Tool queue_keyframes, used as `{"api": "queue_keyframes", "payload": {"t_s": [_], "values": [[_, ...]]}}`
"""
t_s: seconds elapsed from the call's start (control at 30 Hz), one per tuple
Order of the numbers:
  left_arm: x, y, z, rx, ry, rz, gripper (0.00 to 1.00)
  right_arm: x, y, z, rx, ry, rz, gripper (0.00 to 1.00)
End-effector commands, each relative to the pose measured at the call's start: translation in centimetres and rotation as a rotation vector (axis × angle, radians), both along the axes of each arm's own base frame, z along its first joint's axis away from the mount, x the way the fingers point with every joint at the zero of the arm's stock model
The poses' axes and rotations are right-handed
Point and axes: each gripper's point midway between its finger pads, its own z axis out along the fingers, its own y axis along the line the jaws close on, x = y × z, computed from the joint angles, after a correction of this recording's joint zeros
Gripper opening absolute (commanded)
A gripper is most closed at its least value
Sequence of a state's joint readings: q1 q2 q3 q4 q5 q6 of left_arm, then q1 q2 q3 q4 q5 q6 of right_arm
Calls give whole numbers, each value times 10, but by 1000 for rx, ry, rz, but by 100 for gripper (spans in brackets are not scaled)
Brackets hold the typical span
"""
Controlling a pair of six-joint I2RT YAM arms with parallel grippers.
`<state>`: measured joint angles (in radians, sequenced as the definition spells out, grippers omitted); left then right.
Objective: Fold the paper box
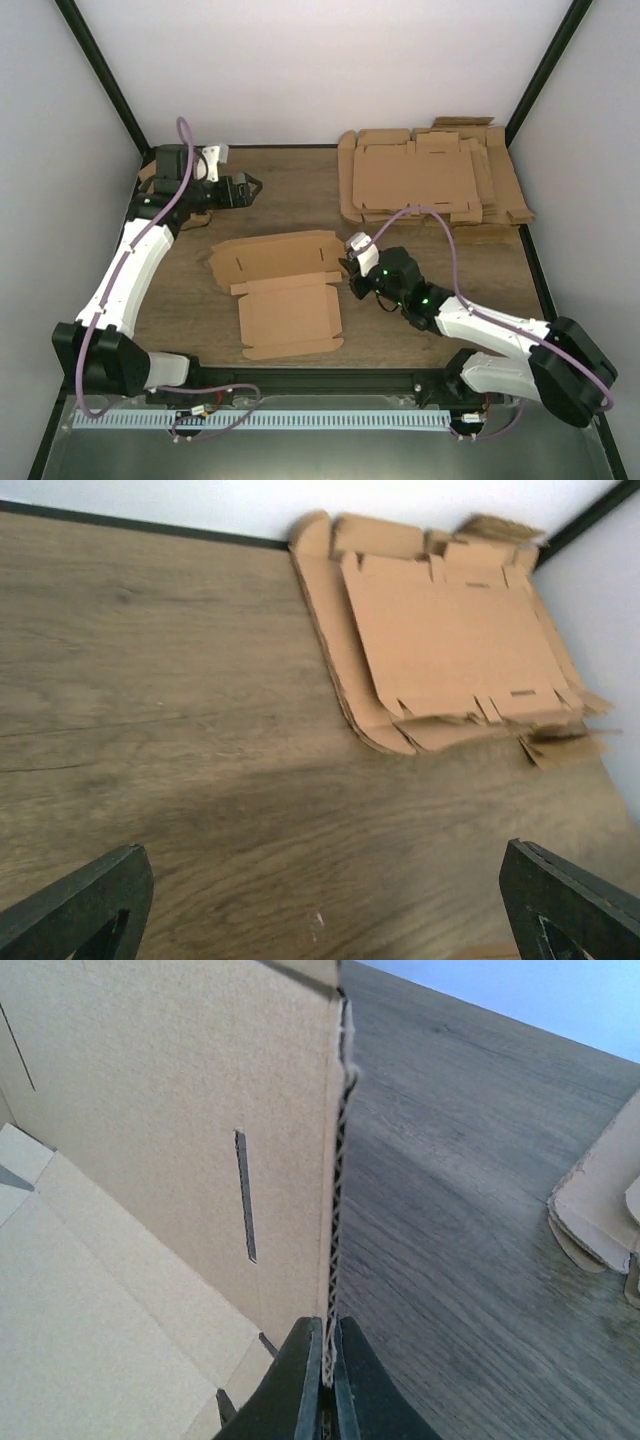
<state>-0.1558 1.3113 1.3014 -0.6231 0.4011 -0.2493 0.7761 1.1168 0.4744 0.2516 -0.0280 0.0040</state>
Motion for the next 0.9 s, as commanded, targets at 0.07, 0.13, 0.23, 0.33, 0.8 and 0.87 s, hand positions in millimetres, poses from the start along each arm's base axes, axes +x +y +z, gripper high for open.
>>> {"api": "queue_keyframes", "payload": {"t_s": [0.07, 0.13, 0.23, 0.33, 0.8, 0.87], "values": [[-15, -33, -6, -65, 34, -186, 96, 16, 3, 18, -11, -142, -43, 1], [-21, -41, -11, -70, 35, -205, 96, 19, 4, 16, -15, -154, -51, 1], [-32, -56, -28, -82, 62, -244, 96, 27, 4, 15, -8, -178, -83, 1], [-38, -64, -47, -81, 94, -257, 96, 33, 7, 7, -14, -187, -91, 1], [-77, -98, -121, 7, 214, -380, 87, 42, 17, -32, -29, -150, -92, 1], [-78, -99, -125, 31, 211, -376, 86, 42, 19, -36, -26, -145, -85, 1]]}}
